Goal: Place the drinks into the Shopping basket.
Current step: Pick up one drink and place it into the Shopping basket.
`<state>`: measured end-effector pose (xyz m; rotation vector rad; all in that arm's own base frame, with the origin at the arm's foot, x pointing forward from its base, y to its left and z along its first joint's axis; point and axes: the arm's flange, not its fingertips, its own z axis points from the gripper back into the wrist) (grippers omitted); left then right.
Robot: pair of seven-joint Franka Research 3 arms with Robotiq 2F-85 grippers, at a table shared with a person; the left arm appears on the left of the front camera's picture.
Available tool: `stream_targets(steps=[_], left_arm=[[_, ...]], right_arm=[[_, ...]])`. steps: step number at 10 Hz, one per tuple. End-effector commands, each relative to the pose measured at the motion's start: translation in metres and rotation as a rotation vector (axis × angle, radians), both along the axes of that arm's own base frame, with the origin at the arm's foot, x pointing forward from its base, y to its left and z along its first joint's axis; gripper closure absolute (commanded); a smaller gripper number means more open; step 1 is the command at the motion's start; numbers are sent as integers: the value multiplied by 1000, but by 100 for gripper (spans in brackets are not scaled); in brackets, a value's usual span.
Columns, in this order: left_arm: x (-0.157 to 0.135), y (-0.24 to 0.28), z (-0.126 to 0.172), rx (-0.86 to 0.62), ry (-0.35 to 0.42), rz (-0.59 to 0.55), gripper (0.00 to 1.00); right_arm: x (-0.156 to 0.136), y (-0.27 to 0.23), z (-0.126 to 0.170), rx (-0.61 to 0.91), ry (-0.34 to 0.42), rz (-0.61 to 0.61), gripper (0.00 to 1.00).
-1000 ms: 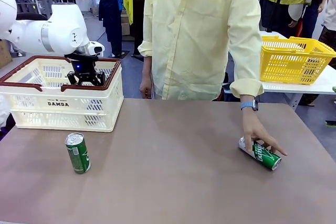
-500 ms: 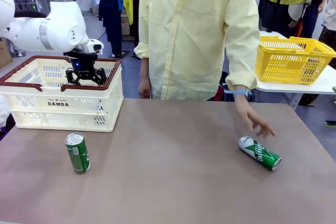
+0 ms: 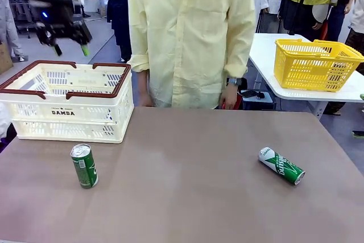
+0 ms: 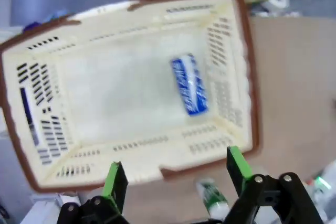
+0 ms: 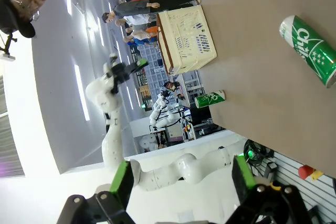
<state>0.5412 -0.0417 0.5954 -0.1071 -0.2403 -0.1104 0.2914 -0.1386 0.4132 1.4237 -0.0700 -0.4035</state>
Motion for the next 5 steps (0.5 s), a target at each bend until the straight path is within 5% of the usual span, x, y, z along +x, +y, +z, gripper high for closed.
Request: stream_targets(steps=[1,5], left_arm=[[-74,4,17,-180,39,-135,0],[-204,40,-18,-351,61,-73,0]], right_arm=[[-2,-1,0,-4,-26,12,0],[-2,-1,0,-4,-26,12,0]])
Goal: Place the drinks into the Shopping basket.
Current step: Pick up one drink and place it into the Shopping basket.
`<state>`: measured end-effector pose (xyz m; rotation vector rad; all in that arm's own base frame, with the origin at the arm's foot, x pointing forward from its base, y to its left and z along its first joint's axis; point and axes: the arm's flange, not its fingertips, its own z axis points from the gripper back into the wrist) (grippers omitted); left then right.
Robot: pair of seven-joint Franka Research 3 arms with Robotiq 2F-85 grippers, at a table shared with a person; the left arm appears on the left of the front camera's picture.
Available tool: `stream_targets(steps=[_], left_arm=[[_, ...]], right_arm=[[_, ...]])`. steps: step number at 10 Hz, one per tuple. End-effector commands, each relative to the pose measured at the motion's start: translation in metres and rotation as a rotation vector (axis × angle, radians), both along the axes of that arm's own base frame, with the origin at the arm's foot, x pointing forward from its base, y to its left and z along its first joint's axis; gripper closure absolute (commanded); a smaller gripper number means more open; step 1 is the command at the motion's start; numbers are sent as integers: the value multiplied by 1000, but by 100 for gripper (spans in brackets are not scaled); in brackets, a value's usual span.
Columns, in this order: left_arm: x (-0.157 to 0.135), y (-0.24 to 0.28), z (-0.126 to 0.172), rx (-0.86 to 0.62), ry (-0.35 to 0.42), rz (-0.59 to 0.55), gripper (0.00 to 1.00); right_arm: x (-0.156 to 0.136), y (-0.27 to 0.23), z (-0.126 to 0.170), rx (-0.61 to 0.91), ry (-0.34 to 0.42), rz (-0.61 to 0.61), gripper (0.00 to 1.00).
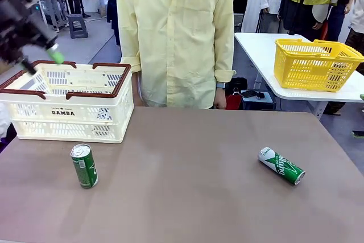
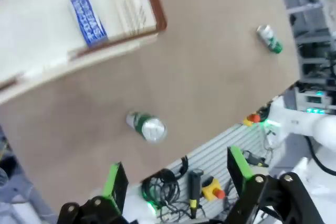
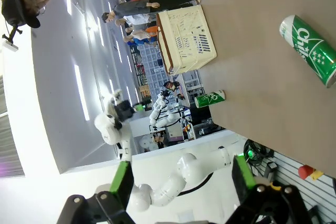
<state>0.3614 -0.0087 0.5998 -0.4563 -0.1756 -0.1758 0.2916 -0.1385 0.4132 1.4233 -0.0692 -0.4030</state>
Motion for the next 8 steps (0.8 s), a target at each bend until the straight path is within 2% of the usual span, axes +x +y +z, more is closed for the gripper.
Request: stream_targets(steps=[1,2,3,5,6,7,8], left_arm=[[-47,10,-41,-66,-18,-76,0],[-58,24,-56,-162,-27,-97,0],[-59,70,-79,-361,-13,-51,0],[-57,130,-109,-725,-102,-46,0],[-51,152,-124,-901,-149,61,0],[-46,159,-128,-995,-159,61,0],[-29,166,-137,-1153,-175,203,0]], right_arm=[[-2,-1,0,-4,-26,11,0],[-2,-1,0,-4,-26,11,0],[-2,-1,0,-4,-26,11,0],[-2,-1,0,-4,-26,11,0],[-2,-1,0,-4,-26,11,0],[-2,-1,0,-4,-26,11,0],[-2,-1,0,-4,-26,11,0]])
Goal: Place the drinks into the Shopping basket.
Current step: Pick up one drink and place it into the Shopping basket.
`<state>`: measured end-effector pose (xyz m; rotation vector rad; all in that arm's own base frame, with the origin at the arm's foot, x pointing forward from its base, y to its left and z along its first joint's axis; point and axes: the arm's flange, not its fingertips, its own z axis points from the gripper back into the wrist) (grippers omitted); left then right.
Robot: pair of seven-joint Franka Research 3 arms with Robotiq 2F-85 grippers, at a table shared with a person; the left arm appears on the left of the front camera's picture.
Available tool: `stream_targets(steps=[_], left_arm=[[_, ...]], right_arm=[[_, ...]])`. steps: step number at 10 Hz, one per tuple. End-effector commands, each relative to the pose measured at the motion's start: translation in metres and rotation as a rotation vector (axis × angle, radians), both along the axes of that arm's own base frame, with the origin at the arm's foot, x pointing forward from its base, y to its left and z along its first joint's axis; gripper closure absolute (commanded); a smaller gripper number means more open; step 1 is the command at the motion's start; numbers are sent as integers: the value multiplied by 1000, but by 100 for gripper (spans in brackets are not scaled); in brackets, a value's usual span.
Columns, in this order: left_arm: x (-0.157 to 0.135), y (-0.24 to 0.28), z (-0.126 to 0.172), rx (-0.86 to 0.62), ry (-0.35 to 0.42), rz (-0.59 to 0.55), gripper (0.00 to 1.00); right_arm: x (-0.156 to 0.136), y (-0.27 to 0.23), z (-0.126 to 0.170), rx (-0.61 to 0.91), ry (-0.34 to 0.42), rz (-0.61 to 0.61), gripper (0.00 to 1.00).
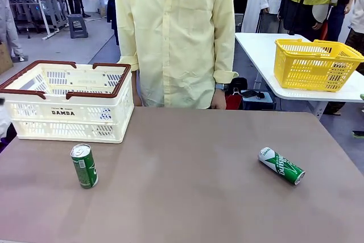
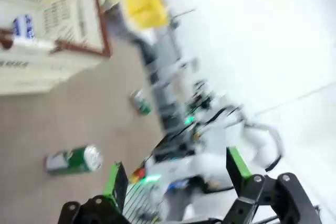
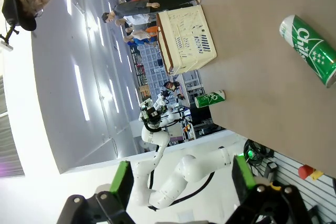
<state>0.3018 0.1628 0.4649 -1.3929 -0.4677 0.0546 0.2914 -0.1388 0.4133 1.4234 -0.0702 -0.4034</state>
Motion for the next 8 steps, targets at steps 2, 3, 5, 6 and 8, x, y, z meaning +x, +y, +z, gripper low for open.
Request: stream_targets(steps=[2,3,5,6,8], left_arm=[[-11,-12,7,164,-1,-60,0],[-11,-12,7,164,-1,-60,0],[-11,-12,7,164,-1,-60,0],[-11,-12,7,164,-1,-60,0],[-11,-12,7,164,-1,-60,0]], right_arm=[[-1,-1,0,-4,-25,12,0],[-1,-1,0,-4,-25,12,0],[-1,-1,0,-4,-25,12,0],[-1,-1,0,-4,-25,12,0],[-1,-1,0,-4,-25,12,0]])
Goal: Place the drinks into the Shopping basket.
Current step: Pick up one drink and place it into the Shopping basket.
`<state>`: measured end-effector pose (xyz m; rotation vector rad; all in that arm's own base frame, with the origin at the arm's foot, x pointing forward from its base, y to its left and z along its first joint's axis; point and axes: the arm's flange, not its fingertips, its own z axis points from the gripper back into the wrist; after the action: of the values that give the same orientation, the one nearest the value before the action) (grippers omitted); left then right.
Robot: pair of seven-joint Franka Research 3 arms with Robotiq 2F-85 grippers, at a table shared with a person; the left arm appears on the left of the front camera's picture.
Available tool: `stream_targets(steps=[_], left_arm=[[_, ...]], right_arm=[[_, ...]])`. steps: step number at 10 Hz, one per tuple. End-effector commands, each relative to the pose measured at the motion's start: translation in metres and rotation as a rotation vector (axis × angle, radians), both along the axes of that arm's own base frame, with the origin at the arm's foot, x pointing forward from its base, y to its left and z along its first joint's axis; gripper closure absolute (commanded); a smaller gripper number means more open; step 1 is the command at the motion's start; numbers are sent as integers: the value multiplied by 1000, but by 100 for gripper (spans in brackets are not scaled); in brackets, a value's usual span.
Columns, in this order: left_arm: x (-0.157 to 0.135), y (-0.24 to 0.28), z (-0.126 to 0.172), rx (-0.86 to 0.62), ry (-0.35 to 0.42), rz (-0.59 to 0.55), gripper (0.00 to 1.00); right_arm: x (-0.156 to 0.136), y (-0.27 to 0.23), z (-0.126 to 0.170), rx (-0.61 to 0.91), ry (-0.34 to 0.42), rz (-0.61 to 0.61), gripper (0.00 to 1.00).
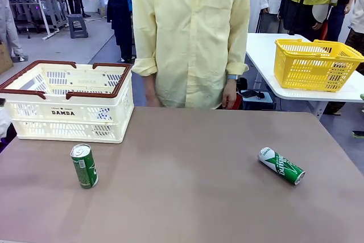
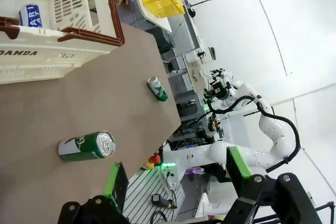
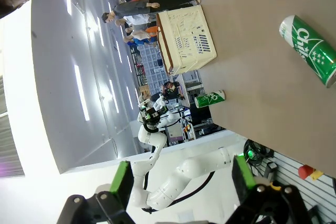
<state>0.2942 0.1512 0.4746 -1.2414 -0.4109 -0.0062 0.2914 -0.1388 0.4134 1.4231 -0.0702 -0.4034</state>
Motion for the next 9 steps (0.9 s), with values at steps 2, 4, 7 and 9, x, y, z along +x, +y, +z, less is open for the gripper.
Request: stream_targets(steps=[2,4,7,9], left_arm=[[-3,0,-3,1,-22,-14,0],[-3,0,-3,1,-22,-14,0],[0,0,0,0,0,0,0],[-22,-51,49,474,175,98,0]], right_arm=[[-1,-1,0,-4,-25,12,0],[-1,-1,0,-4,-25,12,0],[-1,-1,0,-4,-25,12,0],[-1,-1,0,-4,-25,12,0]])
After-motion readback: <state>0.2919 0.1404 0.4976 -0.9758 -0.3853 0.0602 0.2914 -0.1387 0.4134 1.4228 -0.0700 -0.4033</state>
